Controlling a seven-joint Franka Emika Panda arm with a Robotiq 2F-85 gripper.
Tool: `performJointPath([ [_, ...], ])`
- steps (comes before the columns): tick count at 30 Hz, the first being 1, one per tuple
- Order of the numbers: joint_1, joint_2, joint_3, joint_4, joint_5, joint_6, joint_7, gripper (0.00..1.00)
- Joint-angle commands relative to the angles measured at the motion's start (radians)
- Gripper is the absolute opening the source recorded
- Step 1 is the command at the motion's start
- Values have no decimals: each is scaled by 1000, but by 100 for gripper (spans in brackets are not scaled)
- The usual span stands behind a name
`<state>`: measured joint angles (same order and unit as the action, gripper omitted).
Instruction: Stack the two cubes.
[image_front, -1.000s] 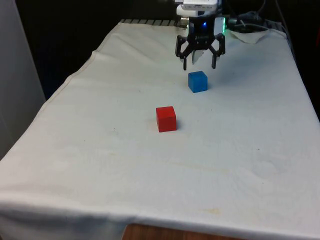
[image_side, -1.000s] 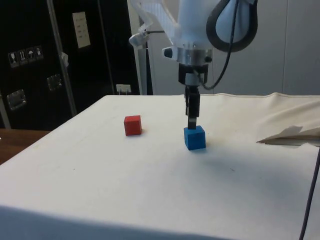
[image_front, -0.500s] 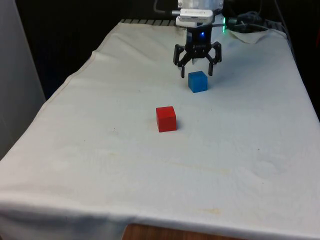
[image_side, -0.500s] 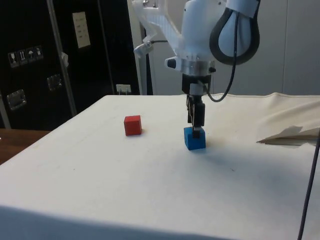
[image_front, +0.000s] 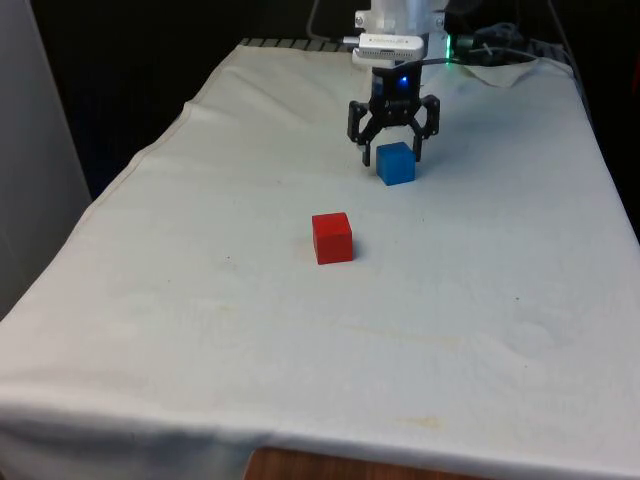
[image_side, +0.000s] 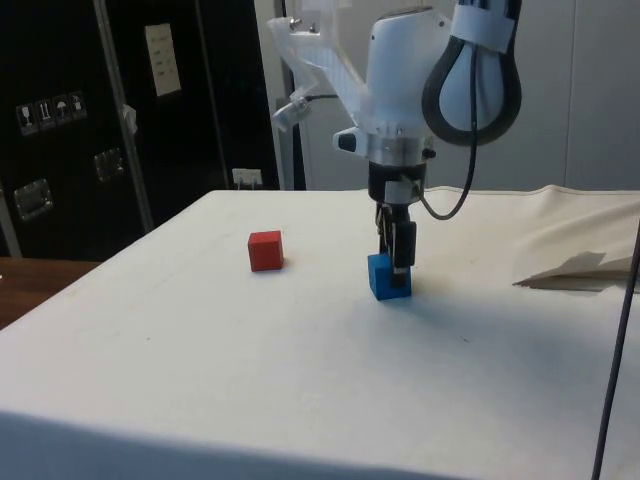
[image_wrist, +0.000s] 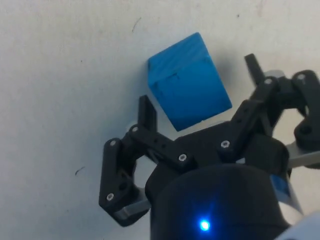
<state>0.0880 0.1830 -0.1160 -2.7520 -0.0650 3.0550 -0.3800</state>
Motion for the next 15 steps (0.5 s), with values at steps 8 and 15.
performJointPath([
  [8, -2, 14, 4, -1, 2, 24, -6, 2],
  [15, -2, 15, 4, -1, 2, 25, -6, 1],
])
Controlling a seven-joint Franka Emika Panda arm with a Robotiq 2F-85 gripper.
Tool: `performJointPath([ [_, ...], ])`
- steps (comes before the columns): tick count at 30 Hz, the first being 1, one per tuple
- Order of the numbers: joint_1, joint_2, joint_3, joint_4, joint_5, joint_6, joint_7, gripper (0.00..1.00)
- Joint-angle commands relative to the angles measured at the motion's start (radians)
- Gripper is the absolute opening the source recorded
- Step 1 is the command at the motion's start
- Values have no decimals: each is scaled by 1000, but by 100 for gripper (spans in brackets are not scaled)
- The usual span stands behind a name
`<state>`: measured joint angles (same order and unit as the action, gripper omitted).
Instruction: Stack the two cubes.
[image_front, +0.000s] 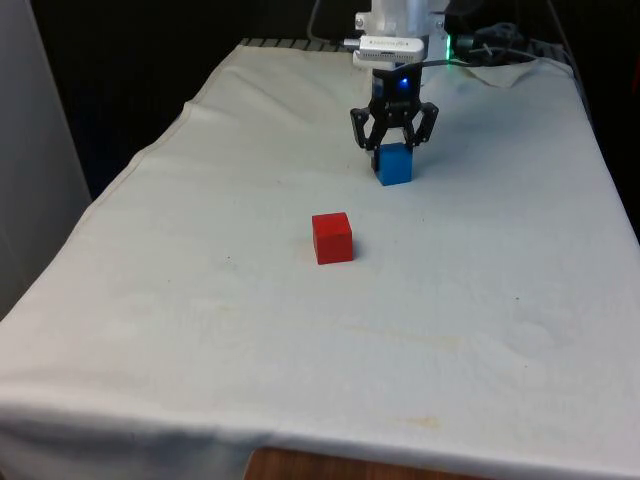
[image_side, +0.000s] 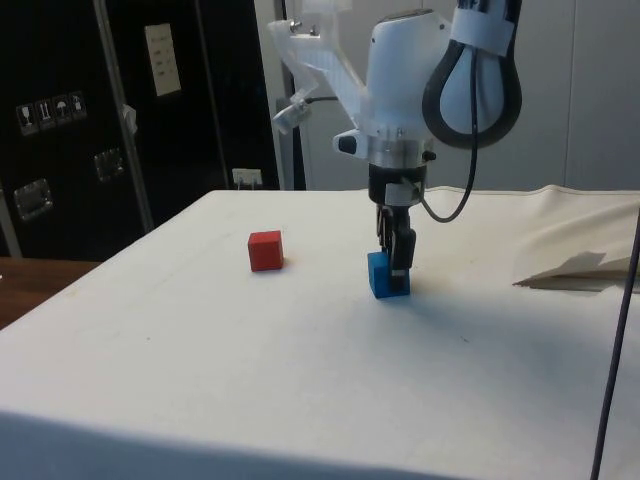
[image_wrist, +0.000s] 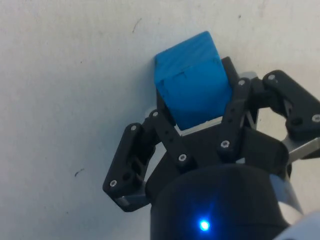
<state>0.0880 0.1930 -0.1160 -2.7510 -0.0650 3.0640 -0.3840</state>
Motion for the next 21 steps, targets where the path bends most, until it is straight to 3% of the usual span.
performJointPath([
  [1, -2, 5, 4, -2, 2, 16, -2, 1],
  [12, 1, -46, -2, 6, 0, -34, 2, 1],
  [13, 0, -25, 0, 8, 1, -11, 1, 1],
  [21, 1, -139, -2, 13, -4, -118, 6, 1],
])
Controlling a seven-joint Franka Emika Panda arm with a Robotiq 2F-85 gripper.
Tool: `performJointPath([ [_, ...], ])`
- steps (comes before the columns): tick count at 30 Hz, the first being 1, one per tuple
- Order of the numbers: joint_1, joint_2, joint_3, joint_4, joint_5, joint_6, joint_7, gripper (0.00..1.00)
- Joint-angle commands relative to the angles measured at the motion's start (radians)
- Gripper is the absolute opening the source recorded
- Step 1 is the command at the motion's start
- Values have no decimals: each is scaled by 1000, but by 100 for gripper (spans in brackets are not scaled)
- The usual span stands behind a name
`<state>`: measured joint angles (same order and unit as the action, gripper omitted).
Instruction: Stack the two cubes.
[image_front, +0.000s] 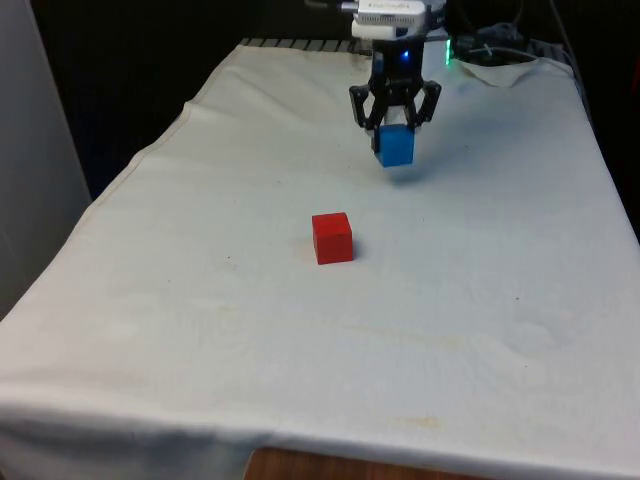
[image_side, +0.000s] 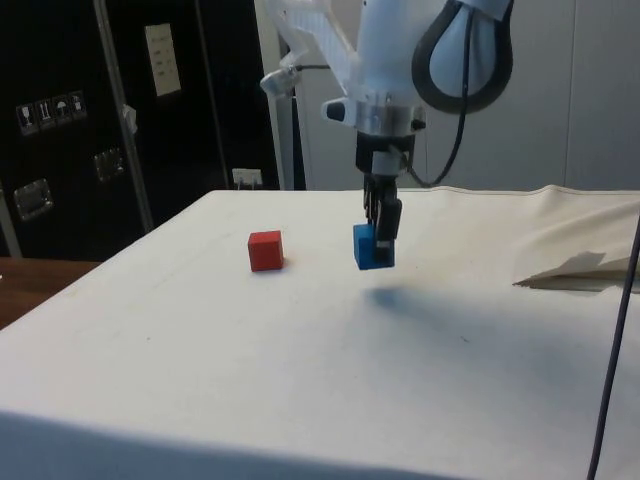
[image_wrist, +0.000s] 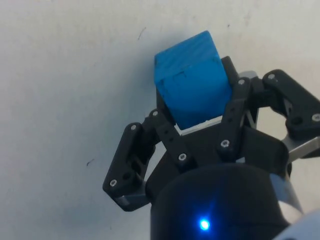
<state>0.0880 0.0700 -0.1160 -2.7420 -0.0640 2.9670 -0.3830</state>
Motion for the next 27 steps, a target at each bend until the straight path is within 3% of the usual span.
performJointPath([
  [1, 0, -23, 0, 2, 0, -22, 0, 1],
  [16, -2, -132, 0, 51, -6, -165, 31, 1],
  [27, 0, -186, 1, 90, 1, -232, 46, 1],
])
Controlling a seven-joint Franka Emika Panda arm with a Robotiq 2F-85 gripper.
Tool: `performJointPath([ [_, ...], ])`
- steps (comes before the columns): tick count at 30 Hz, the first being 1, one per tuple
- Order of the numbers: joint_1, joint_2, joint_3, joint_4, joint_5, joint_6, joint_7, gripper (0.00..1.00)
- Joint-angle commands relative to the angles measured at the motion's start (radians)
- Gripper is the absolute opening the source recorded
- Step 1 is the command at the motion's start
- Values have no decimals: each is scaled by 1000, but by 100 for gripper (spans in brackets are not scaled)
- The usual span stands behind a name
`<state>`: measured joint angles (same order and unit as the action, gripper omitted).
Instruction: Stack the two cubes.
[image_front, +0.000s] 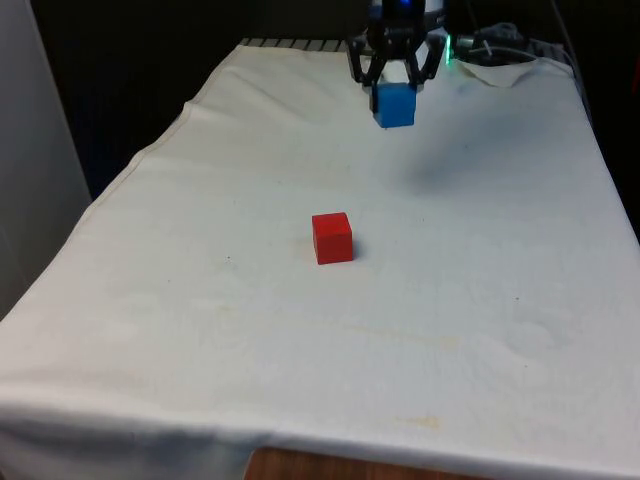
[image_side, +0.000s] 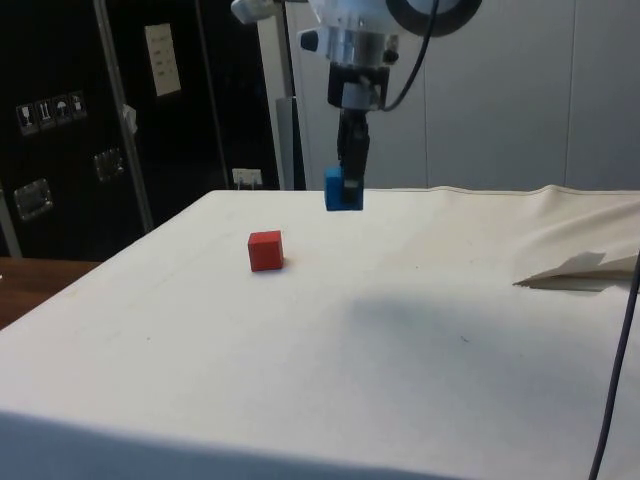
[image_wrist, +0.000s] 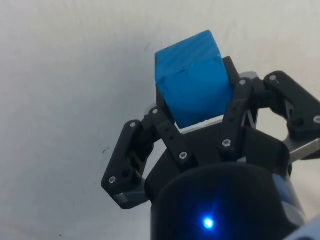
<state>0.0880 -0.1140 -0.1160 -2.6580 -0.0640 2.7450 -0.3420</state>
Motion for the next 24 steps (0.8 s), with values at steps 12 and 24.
performJointPath([
  [12, 1, -8, 1, 71, 8, -57, 22, 1],
  [24, 1, 2, 0, 142, 6, -97, 40, 1],
])
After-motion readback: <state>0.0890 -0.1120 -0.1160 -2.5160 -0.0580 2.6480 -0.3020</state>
